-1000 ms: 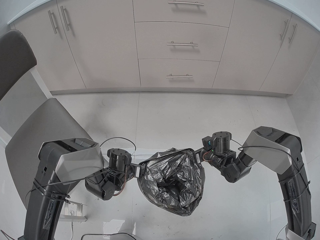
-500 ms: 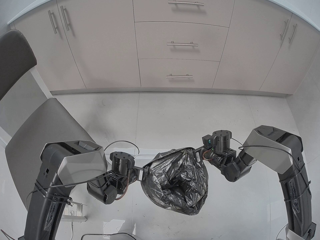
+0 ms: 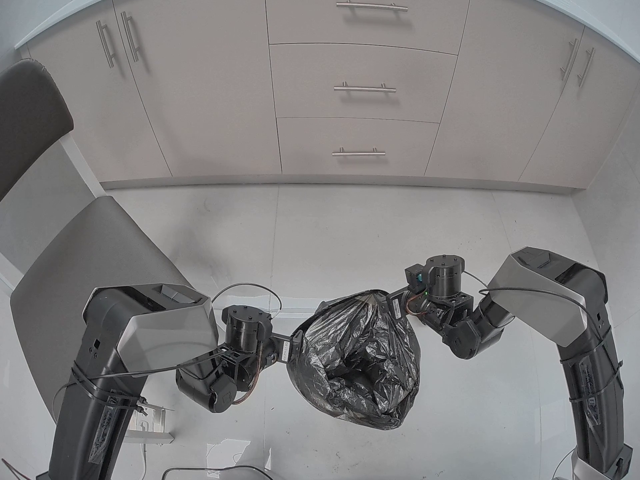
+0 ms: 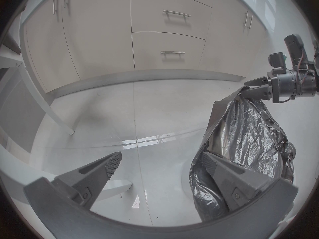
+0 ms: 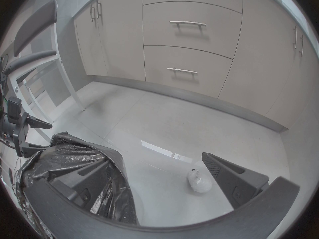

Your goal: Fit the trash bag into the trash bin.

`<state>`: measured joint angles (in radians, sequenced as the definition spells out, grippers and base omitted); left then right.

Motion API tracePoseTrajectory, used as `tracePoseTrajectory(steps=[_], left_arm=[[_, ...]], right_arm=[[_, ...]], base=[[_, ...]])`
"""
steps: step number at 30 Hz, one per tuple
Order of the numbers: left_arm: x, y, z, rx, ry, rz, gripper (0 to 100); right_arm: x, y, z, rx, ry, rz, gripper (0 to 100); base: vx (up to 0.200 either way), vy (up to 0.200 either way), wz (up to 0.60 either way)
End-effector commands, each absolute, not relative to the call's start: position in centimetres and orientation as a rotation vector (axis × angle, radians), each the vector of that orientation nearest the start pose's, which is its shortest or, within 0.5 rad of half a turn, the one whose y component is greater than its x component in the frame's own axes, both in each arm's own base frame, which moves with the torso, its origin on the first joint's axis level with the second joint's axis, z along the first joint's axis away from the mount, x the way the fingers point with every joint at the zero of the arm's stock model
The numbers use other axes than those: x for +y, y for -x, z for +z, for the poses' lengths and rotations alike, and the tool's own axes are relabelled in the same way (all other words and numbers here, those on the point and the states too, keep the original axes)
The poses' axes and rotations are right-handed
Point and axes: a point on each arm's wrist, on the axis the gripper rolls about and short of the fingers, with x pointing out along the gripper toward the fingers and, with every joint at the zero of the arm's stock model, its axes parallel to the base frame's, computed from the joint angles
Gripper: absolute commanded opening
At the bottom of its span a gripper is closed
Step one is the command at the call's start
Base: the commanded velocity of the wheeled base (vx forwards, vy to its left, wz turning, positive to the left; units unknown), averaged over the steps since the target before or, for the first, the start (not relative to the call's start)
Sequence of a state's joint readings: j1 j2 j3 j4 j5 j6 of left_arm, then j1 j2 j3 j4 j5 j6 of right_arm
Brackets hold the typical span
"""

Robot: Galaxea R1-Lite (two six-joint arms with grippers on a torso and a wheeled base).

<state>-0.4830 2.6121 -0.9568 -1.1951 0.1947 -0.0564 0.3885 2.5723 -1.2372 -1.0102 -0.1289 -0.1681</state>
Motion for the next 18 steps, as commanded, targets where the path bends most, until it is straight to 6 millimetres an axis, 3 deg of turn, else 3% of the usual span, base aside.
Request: tracePoseTrajectory(steps=[1,11,18], left_arm=[[-18.8,-36.6,-7.4,0.439,-0.097,-0.272,100],[-18.8,-36.5,-7.4,0.440,-0.099,-0.274,100],[-18.8,-36.4,-7.5,0.441,-0.100,-0.276,100]], right_arm=[[16.9,-43.7,-2.7,0.298,0.249,0.271,100],[16.6,-43.7,-5.8,0.360,0.264,0.268,100],[15.7,-44.1,-6.6,0.374,0.261,0.249,100]], base=[[0.000,0.000,0.00],[0.000,0.000,0.00],[0.000,0.000,0.00]])
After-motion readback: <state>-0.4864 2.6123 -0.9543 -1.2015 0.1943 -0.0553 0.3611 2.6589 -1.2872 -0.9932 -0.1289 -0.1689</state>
